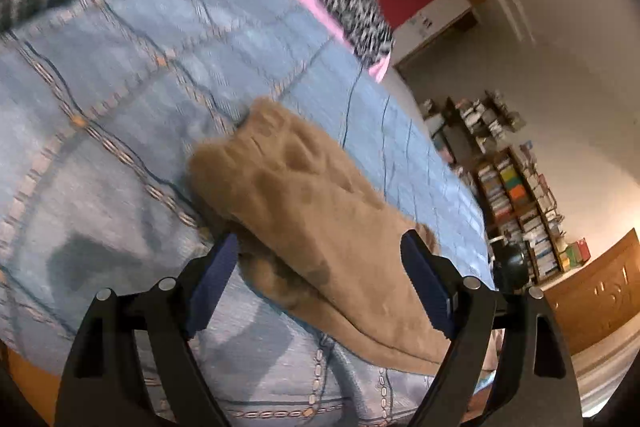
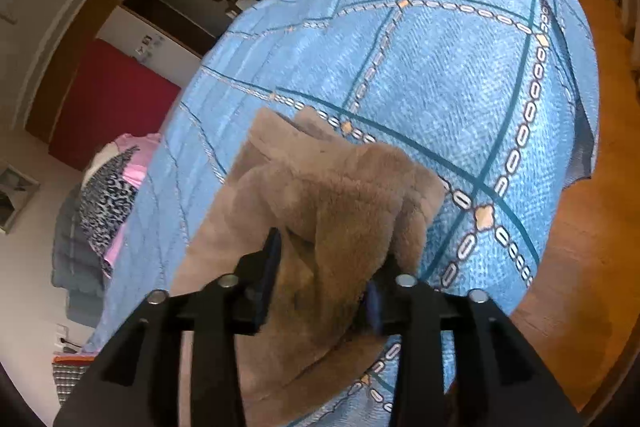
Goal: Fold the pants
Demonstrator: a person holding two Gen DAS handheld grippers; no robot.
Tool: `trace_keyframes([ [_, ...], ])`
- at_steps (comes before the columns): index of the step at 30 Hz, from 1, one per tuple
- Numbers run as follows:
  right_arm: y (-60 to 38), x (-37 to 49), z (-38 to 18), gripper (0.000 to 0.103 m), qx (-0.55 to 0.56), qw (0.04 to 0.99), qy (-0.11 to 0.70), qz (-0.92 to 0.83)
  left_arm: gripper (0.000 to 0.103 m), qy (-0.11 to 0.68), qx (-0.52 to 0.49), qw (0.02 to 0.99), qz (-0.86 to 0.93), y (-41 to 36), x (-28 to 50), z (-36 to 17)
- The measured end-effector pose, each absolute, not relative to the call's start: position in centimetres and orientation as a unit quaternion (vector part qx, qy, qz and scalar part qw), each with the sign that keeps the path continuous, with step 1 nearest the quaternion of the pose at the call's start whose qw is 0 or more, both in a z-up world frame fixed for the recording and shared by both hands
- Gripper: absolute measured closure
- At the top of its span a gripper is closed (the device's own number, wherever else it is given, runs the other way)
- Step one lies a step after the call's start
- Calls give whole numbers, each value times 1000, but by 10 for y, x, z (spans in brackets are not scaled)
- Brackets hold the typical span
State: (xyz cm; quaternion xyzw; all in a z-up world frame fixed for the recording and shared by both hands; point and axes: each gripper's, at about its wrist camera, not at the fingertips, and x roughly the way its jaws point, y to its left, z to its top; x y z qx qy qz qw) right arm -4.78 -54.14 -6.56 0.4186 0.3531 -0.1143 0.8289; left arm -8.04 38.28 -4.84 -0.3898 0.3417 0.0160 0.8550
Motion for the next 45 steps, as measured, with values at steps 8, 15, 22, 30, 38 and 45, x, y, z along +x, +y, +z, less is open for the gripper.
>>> trace_keyframes([
  [8, -538, -38, -68, 55, 401, 837, 357, -111, 19, 367, -411, 833, 43, 364, -50, -74],
  [15, -526, -25, -59, 84, 336, 852, 372, -152, 84, 378, -448, 804, 95, 374, -32, -83],
  [22, -528, -40, -38, 91, 303, 868, 358, -163, 92, 360, -425, 825, 96, 373, -50, -46],
  [30, -530, -59, -48, 91, 245, 868, 391, -182, 91, 401, -353, 837, 115, 365, -76, -40],
  [38, -535, -58, -66, 83, 243, 866, 407, -161, 75, 422, -359, 823, 124, 375, -72, -72],
  [45, -545, -70, -55, 59, 246, 870, 389, -177, 43, 415, -311, 829, 209, 383, -92, -48],
])
